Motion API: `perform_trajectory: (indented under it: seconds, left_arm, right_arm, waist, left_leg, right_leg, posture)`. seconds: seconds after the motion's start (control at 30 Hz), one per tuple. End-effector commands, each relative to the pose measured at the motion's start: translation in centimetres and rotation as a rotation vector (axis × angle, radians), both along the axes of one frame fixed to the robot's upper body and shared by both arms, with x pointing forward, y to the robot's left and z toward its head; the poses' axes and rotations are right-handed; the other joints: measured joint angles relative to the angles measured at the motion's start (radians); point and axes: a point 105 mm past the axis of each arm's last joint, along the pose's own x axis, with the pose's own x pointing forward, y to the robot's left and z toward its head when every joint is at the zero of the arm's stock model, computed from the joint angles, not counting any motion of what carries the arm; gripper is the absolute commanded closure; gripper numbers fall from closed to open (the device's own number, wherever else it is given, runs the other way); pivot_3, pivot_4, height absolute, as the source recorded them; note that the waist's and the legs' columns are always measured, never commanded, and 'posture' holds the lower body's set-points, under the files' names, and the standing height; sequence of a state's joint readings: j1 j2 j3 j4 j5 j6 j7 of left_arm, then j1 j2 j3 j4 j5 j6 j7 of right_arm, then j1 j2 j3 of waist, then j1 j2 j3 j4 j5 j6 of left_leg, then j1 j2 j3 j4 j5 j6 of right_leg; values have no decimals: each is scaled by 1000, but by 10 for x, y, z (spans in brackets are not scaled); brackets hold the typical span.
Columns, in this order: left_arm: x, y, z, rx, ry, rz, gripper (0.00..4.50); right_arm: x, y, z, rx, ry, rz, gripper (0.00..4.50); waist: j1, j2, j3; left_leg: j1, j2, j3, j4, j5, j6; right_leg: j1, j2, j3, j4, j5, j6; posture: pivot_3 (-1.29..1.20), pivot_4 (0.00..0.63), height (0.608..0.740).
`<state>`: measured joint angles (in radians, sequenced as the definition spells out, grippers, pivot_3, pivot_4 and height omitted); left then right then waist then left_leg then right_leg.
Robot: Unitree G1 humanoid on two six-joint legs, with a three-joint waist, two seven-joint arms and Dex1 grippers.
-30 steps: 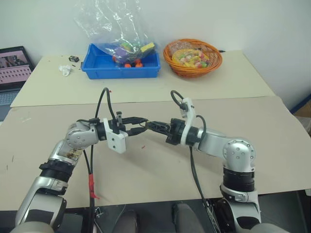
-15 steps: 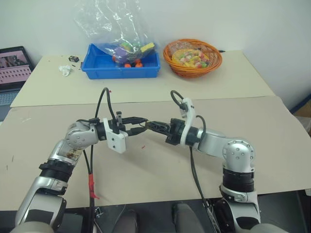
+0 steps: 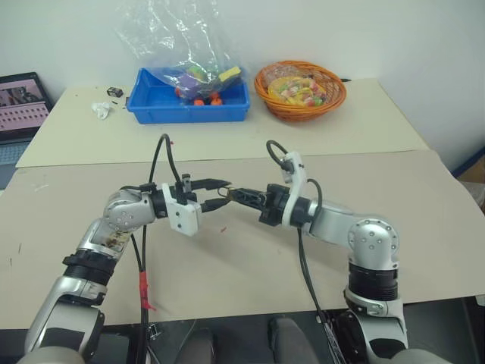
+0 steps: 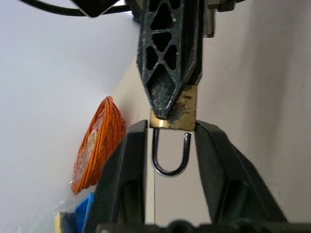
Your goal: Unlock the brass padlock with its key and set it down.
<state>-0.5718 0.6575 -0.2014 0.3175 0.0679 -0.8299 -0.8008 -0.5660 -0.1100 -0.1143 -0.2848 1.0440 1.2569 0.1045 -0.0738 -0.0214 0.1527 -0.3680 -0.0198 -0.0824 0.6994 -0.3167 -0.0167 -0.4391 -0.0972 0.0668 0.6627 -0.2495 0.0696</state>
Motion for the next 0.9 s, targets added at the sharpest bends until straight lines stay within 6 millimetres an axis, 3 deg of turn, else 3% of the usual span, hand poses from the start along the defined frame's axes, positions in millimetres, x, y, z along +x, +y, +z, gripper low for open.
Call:
perform_trajectory:
  seconds: [0.03, 0.1, 0.13, 0.27, 0.4, 0.67, 0.9]
  left_arm:
    - [-1, -1, 16, -33, -58, 2, 885]
    - [-3, -1, 14, -29, -43, -5, 122]
    - [-4, -1, 14, -31, -39, -10, 50]
    - [-10, 0, 12, -26, -9, -32, 50]
    - [-29, 2, 2, -80, 233, -99, 50]
    - [-36, 4, 23, -275, 702, -91, 50]
    - [-58, 5, 5, -207, 1009, -92, 50]
  right_arm:
    - [-7, 4, 9, 34, -37, 37, 4371]
    - [-6, 4, 9, 34, -37, 35, 4371]
    - [-6, 4, 9, 34, -37, 34, 4371]
    - [-4, 1, 8, 33, -34, 19, 4371]
    - [3, -6, 8, 28, -38, -8, 4371]
    - [8, -15, 8, 20, -44, -30, 4371]
    - [10, -16, 10, 24, -53, -31, 4371]
  waist:
    - [0, 0, 0]
    - [1, 0, 0]
    - [1, 0, 0]
    - [0, 0, 0]
    - [-7, 0, 0]
    - [-17, 0, 0]
    - [-30, 0, 0]
  left_leg:
    - [0, 0, 0, 0, 0, 0]
    - [0, 0, 0, 0, 0, 0]
    - [0, 0, 0, 0, 0, 0]
    - [0, 0, 0, 0, 0, 0]
    - [0, 0, -2, -1, 0, 0]
    - [0, 0, -6, 0, 0, 0]
    - [2, 0, -7, -1, 0, 1]
  right_leg:
    - [0, 0, 0, 0, 0, 0]
    - [0, 0, 0, 0, 0, 0]
    - [0, 0, 0, 0, 0, 0]
    - [0, 0, 0, 0, 0, 0]
    - [0, 0, 0, 0, 0, 0]
    - [0, 0, 0, 0, 0, 0]
    - [0, 1, 1, 0, 0, 0]
  posture:
    - [0, 150, 740]
    - [0, 150, 740]
    - [0, 150, 740]
    - [0, 150, 740]
    - [0, 150, 740]
    - [0, 150, 740]
    - [0, 150, 740]
